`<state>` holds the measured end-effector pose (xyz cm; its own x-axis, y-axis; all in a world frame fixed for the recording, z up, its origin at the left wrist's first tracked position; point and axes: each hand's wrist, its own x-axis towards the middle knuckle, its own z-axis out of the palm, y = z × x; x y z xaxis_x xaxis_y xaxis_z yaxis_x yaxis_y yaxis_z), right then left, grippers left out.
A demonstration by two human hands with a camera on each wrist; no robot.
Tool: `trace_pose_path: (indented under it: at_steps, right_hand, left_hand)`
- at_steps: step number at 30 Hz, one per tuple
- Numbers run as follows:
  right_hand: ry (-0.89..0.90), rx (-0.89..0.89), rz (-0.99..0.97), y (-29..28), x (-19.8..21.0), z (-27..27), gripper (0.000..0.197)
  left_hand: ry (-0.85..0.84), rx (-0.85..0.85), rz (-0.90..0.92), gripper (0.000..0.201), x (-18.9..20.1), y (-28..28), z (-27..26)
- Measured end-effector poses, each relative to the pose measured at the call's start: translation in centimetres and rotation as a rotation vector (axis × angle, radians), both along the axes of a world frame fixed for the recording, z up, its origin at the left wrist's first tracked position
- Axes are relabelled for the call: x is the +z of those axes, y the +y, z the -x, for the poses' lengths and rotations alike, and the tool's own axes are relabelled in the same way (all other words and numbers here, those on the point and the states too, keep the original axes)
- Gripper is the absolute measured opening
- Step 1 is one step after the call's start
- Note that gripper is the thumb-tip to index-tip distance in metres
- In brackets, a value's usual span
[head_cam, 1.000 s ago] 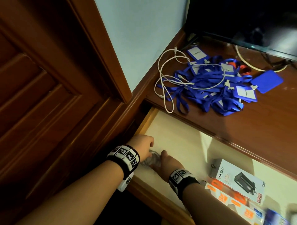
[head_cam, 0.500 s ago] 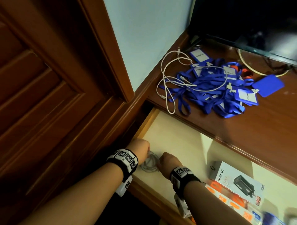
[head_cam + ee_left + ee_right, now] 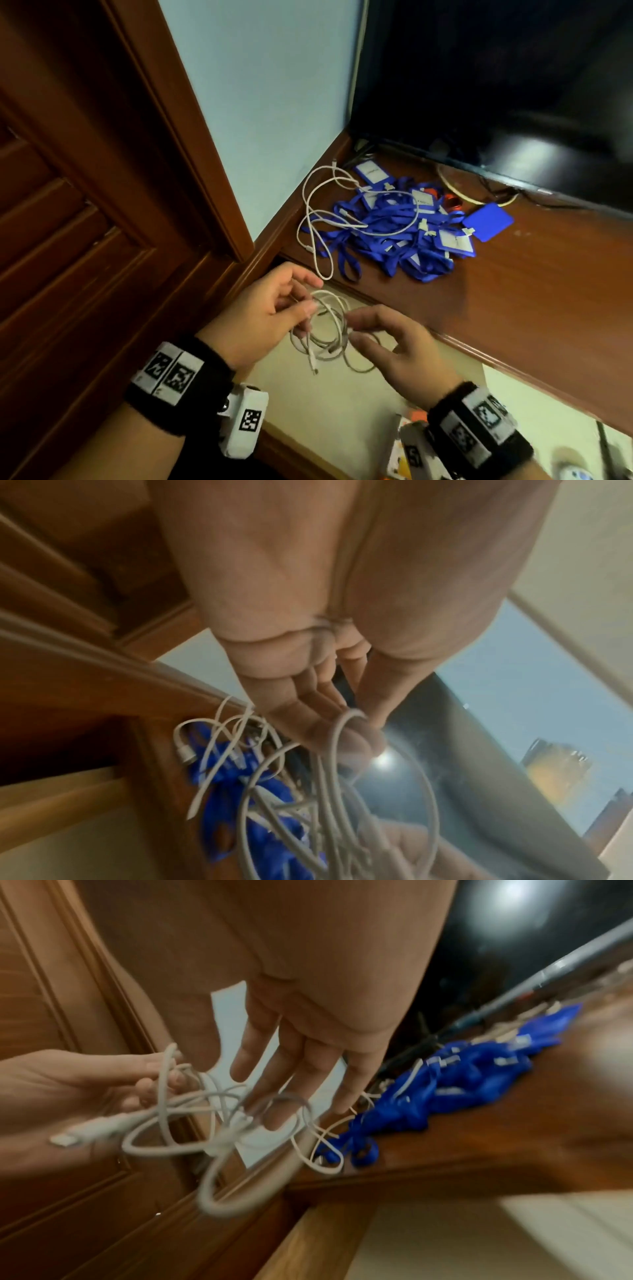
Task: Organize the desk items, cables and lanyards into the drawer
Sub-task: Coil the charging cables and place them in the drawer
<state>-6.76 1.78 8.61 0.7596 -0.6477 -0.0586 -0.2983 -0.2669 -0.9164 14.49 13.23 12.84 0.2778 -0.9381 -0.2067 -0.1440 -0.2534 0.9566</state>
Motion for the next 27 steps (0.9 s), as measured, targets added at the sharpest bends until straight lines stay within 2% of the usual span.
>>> trace_pose_path:
  at_steps: [1, 4, 6, 8, 9, 10, 13, 16, 18, 20, 23, 27]
  right_hand:
    - [-0.007, -0.034, 0.030, -0.3, 0.9, 0.3, 0.023]
    - [-0.025, -0.113, 0.106, -1.0, 3.5, 1.5, 0.032]
    - [-0.088, -0.120, 0.135, -1.3, 5.7, 2.3, 0.053]
    - [-0.214, -0.068, 0.025, -1.4, 8.2, 3.1, 0.076]
    - [-0.250, -0.036, -0.012, -1.4, 9.4, 3.4, 0.081]
    - [-0.257, -0.025, 0.017, -1.4, 10.4, 3.7, 0.077]
    - [-0.115, -0.063, 0.339, -2.2, 12.3, 4.9, 0.050]
    - [-0.175, -0.104, 0.349, -3.1, 13.7, 6.5, 0.022]
    - [-0.259, -0.110, 0.313, -3.4, 14.6, 7.6, 0.010]
    - [-0.318, -0.160, 0.295, -3.6, 15.4, 8.6, 0.009]
    - [-0.396, -0.232, 0.293, -3.9, 16.3, 9.6, 0.009]
    - [-0.436, -0.220, 0.264, -4.0, 17.3, 10.3, 0.011]
  left_hand:
    - [0.008, 0.013, 0.055, 0.027, 1.1, -0.4, 0.1]
    - [0.069, 0.026, 0.202, 0.026, 3.9, -1.4, 0.5]
    - [0.141, 0.004, 0.268, 0.025, 5.7, -2.2, 1.5]
    - [0.232, -0.023, 0.323, 0.027, 7.2, -3.0, 2.9]
    - [0.269, -0.029, 0.347, 0.028, 7.8, -3.4, 3.6]
    - [0.301, -0.033, 0.371, 0.028, 8.5, -3.9, 4.3]
    - [0.366, -0.026, 0.429, 0.026, 10.2, -4.9, 6.0]
    - [0.356, 0.037, 0.439, 0.023, 11.8, -5.5, 7.2]
    - [0.314, 0.091, 0.393, 0.035, 12.2, -5.9, 7.8]
    - [0.330, 0.139, 0.323, 0.046, 12.3, -6.5, 8.2]
    - [0.494, 0.170, 0.160, 0.052, 12.2, -7.1, 8.9]
    - [0.570, 0.029, 0.008, 0.032, 11.1, -7.1, 10.3]
